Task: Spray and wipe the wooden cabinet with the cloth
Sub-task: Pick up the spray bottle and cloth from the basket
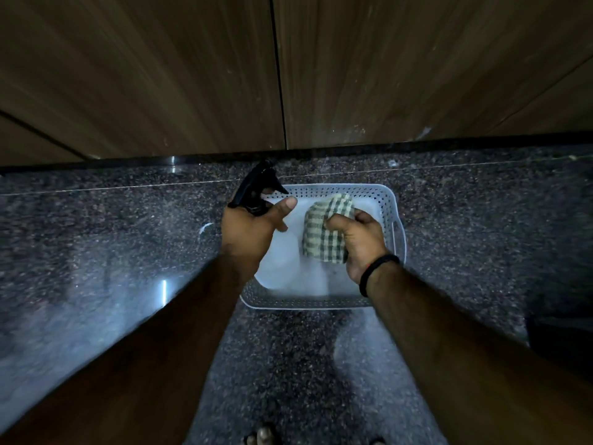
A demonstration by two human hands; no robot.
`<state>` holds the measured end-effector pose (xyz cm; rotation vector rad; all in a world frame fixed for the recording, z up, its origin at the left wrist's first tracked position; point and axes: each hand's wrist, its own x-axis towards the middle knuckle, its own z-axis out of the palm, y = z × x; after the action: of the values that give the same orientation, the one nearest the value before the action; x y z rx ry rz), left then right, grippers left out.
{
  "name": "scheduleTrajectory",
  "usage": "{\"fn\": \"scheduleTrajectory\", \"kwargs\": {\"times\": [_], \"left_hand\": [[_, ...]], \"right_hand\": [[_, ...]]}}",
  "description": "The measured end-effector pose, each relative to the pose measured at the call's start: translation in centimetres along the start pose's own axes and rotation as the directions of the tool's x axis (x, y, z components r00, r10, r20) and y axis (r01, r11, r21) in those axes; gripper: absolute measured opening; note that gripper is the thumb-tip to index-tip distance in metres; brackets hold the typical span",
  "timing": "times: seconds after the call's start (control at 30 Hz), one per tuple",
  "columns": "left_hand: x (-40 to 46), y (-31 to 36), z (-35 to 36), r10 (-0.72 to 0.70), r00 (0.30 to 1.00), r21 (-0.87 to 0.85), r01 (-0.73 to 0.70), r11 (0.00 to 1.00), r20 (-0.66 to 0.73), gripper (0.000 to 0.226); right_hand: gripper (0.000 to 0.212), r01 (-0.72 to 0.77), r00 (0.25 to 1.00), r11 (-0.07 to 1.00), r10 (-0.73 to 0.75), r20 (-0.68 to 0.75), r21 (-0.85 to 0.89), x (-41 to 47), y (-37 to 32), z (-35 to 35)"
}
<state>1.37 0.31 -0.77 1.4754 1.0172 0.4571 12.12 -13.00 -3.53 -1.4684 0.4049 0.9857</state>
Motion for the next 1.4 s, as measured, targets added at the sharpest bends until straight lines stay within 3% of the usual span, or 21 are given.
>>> {"fn": "scheduleTrajectory", "kwargs": {"times": [0.13, 0.3, 0.5, 0.6, 0.77, 0.87, 0.97, 1.2, 1.4], "left_hand": [[-1.4, 0.9, -0.3, -0.120, 0.990, -0.133, 0.128, 0.983, 0.069, 0.047], [-3.6, 3.5, -0.4, -0.090, 0.973, -0.106, 0.114, 0.988, 0.211, 0.025], [-6.5, 8.7, 1.0, -0.140, 0.975, -0.131, 0.164, 0.978, 0.173, 0.012], [-7.7, 12.2, 2.0, -0.078, 0.987, -0.138, 0.098, 0.986, 0.141, 0.018], [-10.0, 17.9, 4.1, -0.042, 0.995, -0.129, 0.052, 0.990, 0.085, 0.010], [-11.4, 22.5, 6.1, 0.029, 0.996, -0.171, -0.014, 0.985, 0.086, 0.019], [-12.9, 26.6, 8.4, 0.081, 0.986, -0.224, -0.047, 0.973, 0.148, 0.024], [-18.1, 34.5, 14.6, 0.186, 0.927, -0.251, -0.106, 0.962, 0.324, 0.016], [-22.7, 38.5, 20.5, 0.251, 0.850, -0.206, -0.172, 0.963, 0.463, 0.012]], "right_hand": [[0.039, 0.001, 1.000, 1.000, -0.002, 0.021, 0.022, -1.6, -1.2, 0.5], [0.037, 0.066, 0.997, 0.994, -0.069, 0.035, 0.086, -4.3, -3.0, 0.0], [0.033, 0.088, 0.992, 0.960, -0.108, 0.062, 0.266, -9.2, -6.8, -2.0], [0.037, 0.101, 0.991, 0.947, -0.123, 0.056, 0.304, -12.0, -9.4, -2.8], [0.032, 0.051, 0.996, 0.905, -0.079, 0.049, 0.423, -16.7, -14.1, -4.8], [0.038, 0.072, 0.993, 0.875, -0.106, 0.046, 0.478, -20.0, -17.9, -6.7], [0.038, 0.109, 0.985, 0.822, -0.166, 0.052, 0.559, -23.4, -21.2, -9.0], [0.026, 0.283, 0.946, 0.681, -0.314, -0.079, 0.675, -29.5, -26.5, -16.2], [0.041, 0.366, 0.908, 0.577, -0.393, -0.145, 0.730, -33.2, -28.4, -23.3]]}}
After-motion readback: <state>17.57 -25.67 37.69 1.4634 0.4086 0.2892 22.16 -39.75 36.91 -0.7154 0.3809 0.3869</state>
